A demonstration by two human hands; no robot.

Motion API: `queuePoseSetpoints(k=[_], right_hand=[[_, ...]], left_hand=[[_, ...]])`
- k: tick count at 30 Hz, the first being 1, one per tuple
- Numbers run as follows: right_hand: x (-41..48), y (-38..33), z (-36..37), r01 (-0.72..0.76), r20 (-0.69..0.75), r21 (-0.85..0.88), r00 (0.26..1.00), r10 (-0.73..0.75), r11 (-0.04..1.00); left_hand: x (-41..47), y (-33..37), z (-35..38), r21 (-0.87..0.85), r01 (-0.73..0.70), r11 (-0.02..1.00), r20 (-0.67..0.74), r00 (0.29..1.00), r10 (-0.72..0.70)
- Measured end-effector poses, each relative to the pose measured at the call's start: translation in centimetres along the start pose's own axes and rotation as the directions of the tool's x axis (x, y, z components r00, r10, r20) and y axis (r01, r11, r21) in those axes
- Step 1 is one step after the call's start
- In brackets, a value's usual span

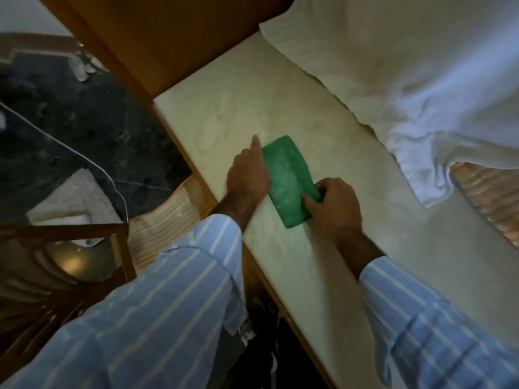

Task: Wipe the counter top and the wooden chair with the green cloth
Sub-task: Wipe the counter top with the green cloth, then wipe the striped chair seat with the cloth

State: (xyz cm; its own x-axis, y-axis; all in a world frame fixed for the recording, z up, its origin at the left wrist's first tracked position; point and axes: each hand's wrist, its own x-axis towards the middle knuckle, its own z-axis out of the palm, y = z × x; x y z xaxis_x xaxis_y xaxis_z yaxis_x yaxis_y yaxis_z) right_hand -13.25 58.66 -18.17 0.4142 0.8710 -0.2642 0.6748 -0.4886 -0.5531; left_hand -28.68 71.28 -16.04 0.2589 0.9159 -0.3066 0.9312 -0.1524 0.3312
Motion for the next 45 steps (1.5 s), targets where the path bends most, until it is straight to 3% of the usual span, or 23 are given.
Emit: queuePoseSetpoints(k=[4,7,9,11,16,19,22,27,31,33,37,40,45], right_hand=[[1.5,-1.3,-0.3,-0.097,0.119,0.088,0.989,0.086,0.991],[1.3,-2.2,0.1,-0.16,0.161,0.175,0.978,0.132,0.971],[0.6,-3.3,1.1,-0.182,0.214,0.209,0.967,0.137,0.961],[-0.4,-4.9,2.4,-0.193,0.281,0.275,0.953,0.113,0.942],[-4.3,-10.6,7.0,-0.265,0.46,0.498,0.888,0.008,0.826],[-6.9,-13.9,11.2,-0.285,0.519,0.533,0.854,-0.042,0.797],[-9.0,-15.9,15.7,-0.298,0.572,0.529,0.817,-0.075,0.795],[-10.1,-16.7,22.9,-0.458,0.609,0.502,0.79,0.077,0.733],[-8.5,-14.9,28.0,-0.624,0.727,0.397,0.662,0.184,0.673],[-7.2,-14.0,30.4,-0.639,0.749,0.344,0.629,0.208,0.688],[-4.1,-12.9,35.7,-0.539,0.669,0.334,0.714,0.209,0.773],[-0.5,-13.9,39.3,-0.448,0.551,0.407,0.815,0.177,0.796],[7.2,-16.9,42.4,-0.286,0.413,0.463,0.907,0.081,0.839]], left_hand=[[0.3,-0.3,-0.2,-0.254,0.152,0.955,0.061,0.988,-0.141],[-1.6,-2.3,-0.6,-0.491,0.207,0.846,0.066,0.977,-0.201],[-3.7,-4.8,-0.5,-0.703,0.259,0.662,0.091,0.957,-0.277],[-5.9,-8.0,-0.1,-0.873,0.272,0.405,0.134,0.932,-0.336],[-13.3,-17.9,0.5,-0.962,0.229,-0.151,0.269,0.893,-0.36],[-17.7,-23.8,1.2,-0.922,0.198,-0.333,0.327,0.859,-0.394],[-20.9,-28.2,2.4,-0.884,0.19,-0.428,0.388,0.808,-0.444],[-23.0,-34.6,6.4,-0.871,0.213,-0.442,0.445,0.722,-0.53],[-22.0,-38.0,10.1,-0.878,0.331,-0.345,0.475,0.686,-0.551],[-20.6,-39.2,12.2,-0.878,0.414,-0.24,0.473,0.671,-0.571],[-16.0,-40.9,15.8,-0.847,0.528,-0.059,0.433,0.623,-0.651],[-11.1,-42.5,16.8,-0.861,0.505,0.065,0.341,0.667,-0.662],[-2.3,-45.5,16.2,-0.82,0.445,0.36,0.084,0.716,-0.693]])
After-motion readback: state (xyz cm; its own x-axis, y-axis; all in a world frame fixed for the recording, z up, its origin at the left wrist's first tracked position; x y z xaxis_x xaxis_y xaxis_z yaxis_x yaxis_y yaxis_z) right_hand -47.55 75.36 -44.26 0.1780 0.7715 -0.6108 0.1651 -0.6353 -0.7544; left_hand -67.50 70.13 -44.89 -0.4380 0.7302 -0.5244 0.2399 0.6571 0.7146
